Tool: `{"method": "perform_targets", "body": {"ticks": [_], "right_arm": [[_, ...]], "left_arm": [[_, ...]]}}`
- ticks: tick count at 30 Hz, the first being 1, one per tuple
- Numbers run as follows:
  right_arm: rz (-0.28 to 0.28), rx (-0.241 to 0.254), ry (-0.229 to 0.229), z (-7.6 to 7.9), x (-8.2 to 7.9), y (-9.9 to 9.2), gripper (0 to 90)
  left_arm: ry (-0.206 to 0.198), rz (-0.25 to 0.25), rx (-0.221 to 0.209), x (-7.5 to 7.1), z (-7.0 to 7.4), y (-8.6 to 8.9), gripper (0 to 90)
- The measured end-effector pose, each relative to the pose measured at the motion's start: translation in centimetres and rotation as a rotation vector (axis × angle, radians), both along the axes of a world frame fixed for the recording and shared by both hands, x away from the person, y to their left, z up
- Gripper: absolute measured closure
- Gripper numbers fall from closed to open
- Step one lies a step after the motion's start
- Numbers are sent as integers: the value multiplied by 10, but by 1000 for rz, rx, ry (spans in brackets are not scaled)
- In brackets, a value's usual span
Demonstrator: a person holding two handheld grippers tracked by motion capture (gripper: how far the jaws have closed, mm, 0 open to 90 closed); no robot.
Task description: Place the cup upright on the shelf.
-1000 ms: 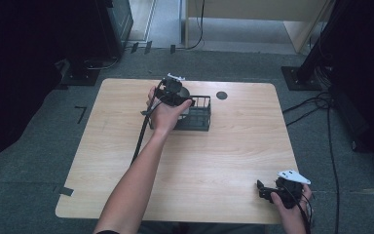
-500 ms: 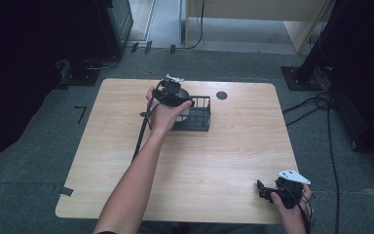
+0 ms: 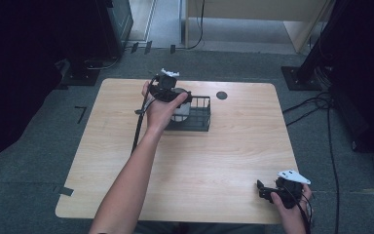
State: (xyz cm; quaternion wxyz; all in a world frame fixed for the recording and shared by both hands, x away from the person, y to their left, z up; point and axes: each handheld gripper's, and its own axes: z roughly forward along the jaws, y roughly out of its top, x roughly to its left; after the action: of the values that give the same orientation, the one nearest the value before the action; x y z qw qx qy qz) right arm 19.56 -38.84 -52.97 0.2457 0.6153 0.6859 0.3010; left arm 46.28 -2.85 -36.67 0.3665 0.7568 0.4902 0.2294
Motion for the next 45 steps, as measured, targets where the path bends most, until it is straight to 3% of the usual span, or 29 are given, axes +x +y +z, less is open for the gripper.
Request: {"method": "perform_targets", "body": {"ticks": [5, 12, 14, 15, 25, 32, 45], "right_arm": [[0, -1, 0, 0, 0, 0, 0], [1, -1, 0, 0, 0, 0, 0], [1, -1, 0, 0, 0, 0, 0], [1, -1, 0, 0, 0, 0, 0], [1, -2, -1, 0, 0, 0, 0], [1, -1, -1, 0, 0, 0, 0], [1, -1, -1, 0, 0, 0, 0]], "left_arm": [[-27, -14, -21, -14, 16, 12, 0], [-42, -30, -41, -39, 21, 28, 0], [-43, -41, -28, -52, 17, 33, 0], [-43, -41, -28, -52, 17, 33, 0], [-54, -58, -46, -97, -1, 54, 0], [-63, -56, -21, -121, -19, 67, 0], [-52, -49, -31, -163, -51, 103, 0]]}}
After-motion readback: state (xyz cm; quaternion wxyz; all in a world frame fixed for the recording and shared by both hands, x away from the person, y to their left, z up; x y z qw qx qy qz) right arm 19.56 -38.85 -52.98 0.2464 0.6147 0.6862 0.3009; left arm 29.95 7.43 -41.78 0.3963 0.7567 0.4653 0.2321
